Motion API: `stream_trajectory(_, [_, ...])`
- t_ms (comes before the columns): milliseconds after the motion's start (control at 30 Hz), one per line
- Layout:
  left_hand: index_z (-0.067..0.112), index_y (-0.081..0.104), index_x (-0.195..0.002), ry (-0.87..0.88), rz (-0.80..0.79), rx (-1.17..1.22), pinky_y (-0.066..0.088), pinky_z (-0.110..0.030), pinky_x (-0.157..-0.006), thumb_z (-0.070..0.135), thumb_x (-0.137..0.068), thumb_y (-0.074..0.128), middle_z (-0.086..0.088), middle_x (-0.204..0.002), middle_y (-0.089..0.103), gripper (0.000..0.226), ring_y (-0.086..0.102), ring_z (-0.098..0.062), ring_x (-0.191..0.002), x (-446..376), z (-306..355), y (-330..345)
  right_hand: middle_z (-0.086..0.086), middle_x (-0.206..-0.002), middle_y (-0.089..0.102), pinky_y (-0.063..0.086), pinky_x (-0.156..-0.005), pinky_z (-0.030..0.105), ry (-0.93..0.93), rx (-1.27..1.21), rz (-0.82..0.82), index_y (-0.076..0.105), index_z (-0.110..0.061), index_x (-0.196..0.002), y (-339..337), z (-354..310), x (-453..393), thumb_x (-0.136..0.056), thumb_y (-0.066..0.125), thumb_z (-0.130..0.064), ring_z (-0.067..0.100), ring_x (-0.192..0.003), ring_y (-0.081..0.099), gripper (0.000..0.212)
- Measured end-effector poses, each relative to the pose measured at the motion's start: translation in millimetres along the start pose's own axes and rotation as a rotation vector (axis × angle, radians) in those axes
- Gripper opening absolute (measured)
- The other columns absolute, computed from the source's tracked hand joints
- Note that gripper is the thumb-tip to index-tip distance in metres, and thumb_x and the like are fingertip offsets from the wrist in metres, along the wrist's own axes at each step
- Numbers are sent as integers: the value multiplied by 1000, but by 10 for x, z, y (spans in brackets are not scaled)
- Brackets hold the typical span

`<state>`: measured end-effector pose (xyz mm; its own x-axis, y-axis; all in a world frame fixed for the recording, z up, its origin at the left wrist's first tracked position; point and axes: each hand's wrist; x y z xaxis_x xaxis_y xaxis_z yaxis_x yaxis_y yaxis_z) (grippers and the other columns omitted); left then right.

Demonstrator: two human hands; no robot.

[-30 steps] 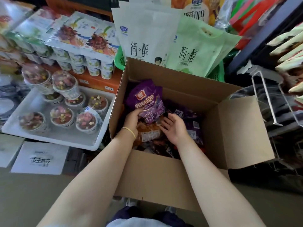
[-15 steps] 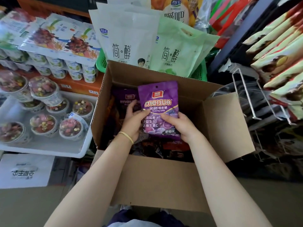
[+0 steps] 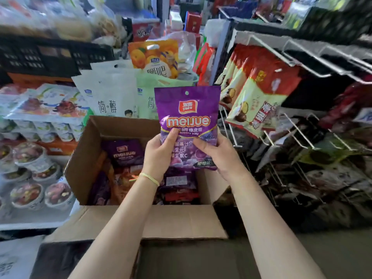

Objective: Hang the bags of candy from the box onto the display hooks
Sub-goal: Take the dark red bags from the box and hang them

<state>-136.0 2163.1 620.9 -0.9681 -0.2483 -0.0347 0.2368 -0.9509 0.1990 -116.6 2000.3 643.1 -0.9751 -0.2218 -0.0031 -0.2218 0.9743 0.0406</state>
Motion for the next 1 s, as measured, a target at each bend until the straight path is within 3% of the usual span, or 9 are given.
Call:
stream_trajectory(133, [15,73,-96,147,-126,7,58,-27,-78,32,-86,72,2,-92,78,20,72,-12,-88,425,382,738,-3,-96,78,57,-81,33,-86,-11,-28,73,-22,-100,-762,-383,451,-77,78,-14,16,-89,74,25])
stream_trajectory(233, [15,72,-96,196,-189,40,57,-25,-72,25,-84,78,2,-88,78,17,74,-12,-83,731,544,1514,0,-99,78,56,-89,39,-100,43,-28,78,-27,-93,-1530,-557,844,-64,87,-26,18,-93,74,30])
stream_trajectory(300, [14,72,-91,202,-214,59,56,-23,-67,10,-88,72,6,-79,77,5,72,-7,-75,927,559,2091,4,-104,78,56,-94,45,-97,49,18,77,-23,-99,-2058,-648,1101,-66,89,-31,21,-97,73,36])
stream_trajectory(367, [15,74,-86,205,-242,10,55,-25,-69,9,-86,75,7,-76,76,6,70,-6,-72,1104,471,2653,5,-104,77,56,-94,42,-130,-27,126,72,-17,-106,-2561,-763,1322,-73,81,-31,21,-97,72,36])
stream_trajectory(533, [7,72,-95,-13,-424,101,58,-34,-72,13,-84,75,-11,-89,78,13,75,-23,-80,1413,230,3871,4,-84,77,59,-69,29,-179,-150,385,73,-15,-95,-3677,-1029,1720,-89,71,-10,17,-76,74,9])
stream_trajectory(667, [5,72,-102,-137,-478,206,61,-44,-81,17,-86,74,-20,-97,76,20,74,-31,-85,1399,137,4662,14,-92,77,59,-73,36,-178,-174,471,76,-14,-95,-4363,-1043,1780,-86,75,-13,28,-82,74,9])
stream_trajectory(767, [9,76,-95,-199,-479,230,57,-51,-91,23,-85,77,-23,-101,75,18,72,-40,-96,1273,13,5130,9,-89,78,59,-69,33,-191,-181,554,76,-17,-94,-4761,-1046,1698,-88,75,-16,23,-79,75,7])
stream_trajectory(900, [8,76,-97,-209,-458,258,58,-51,-90,22,-88,76,-22,-100,75,17,72,-42,-97,983,-137,5647,8,-102,76,60,-75,33,-360,-36,688,60,-21,-115,-5210,-1029,1452,-90,74,-11,21,-91,74,31])
stream_trajectory(1000, [7,76,-99,-207,-428,221,61,-43,-80,21,-87,77,-17,-94,77,18,75,-35,-89,751,-224,6006,14,-113,69,59,-86,45,-438,104,718,50,-28,-116,-5519,-1041,1238,-91,68,-5,28,-101,70,39])
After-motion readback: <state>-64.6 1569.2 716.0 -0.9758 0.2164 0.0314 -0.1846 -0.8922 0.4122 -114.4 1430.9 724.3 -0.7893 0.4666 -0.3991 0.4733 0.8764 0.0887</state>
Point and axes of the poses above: each hand's wrist, its own x-axis away from the middle knuckle, its own y-axis out of the palm, z = x × y
